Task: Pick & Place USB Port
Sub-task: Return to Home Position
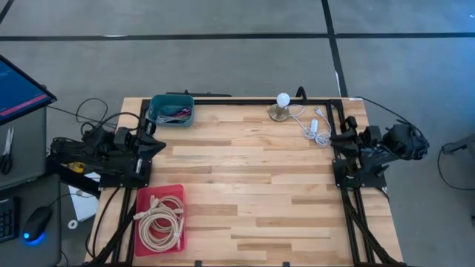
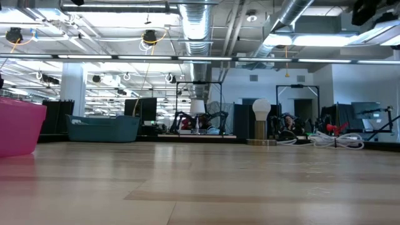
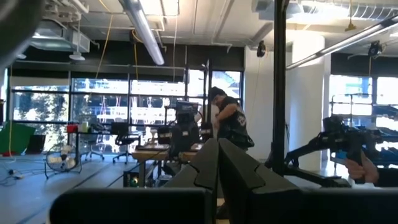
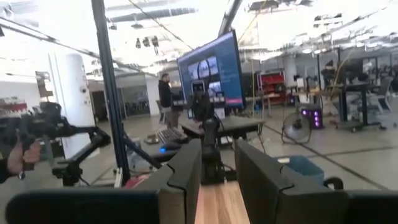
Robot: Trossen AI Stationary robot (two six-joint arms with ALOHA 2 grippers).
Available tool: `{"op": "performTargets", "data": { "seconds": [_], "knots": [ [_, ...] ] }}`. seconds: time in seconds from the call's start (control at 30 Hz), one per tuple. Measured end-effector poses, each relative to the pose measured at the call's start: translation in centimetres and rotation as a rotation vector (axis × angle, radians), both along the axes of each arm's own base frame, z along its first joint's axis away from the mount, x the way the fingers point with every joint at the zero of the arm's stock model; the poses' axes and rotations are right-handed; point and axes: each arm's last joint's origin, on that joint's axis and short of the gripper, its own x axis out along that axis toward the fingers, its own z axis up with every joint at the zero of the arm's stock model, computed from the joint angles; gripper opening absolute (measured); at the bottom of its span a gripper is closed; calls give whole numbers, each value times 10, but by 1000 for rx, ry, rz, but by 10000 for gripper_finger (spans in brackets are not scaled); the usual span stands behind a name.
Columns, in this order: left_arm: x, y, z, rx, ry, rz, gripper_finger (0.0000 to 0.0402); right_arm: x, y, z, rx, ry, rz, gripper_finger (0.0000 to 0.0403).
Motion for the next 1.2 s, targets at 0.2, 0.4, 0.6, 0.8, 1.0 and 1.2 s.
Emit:
{"op": "performTargets", "data": {
  "seconds": [0.2,0.4,0.6,0.8,1.0,1.2],
  "knots": [
    [-4,2,0,-27,-10,53,12,0,0,0,-3,-2,0,91],
    [-16,5,1,-37,-37,64,12,0,0,-1,-1,7,1,91],
    [-28,7,-4,-44,-73,63,12,0,0,-1,-1,7,1,91],
    [-25,6,-23,-61,-70,62,12,0,0,-1,2,7,1,91],
    [-21,6,-30,-69,-128,74,12,0,0,-1,2,7,1,91],
    [-18,6,-36,-66,-123,97,12,0,0,-1,2,9,1,91]
  ]
}}
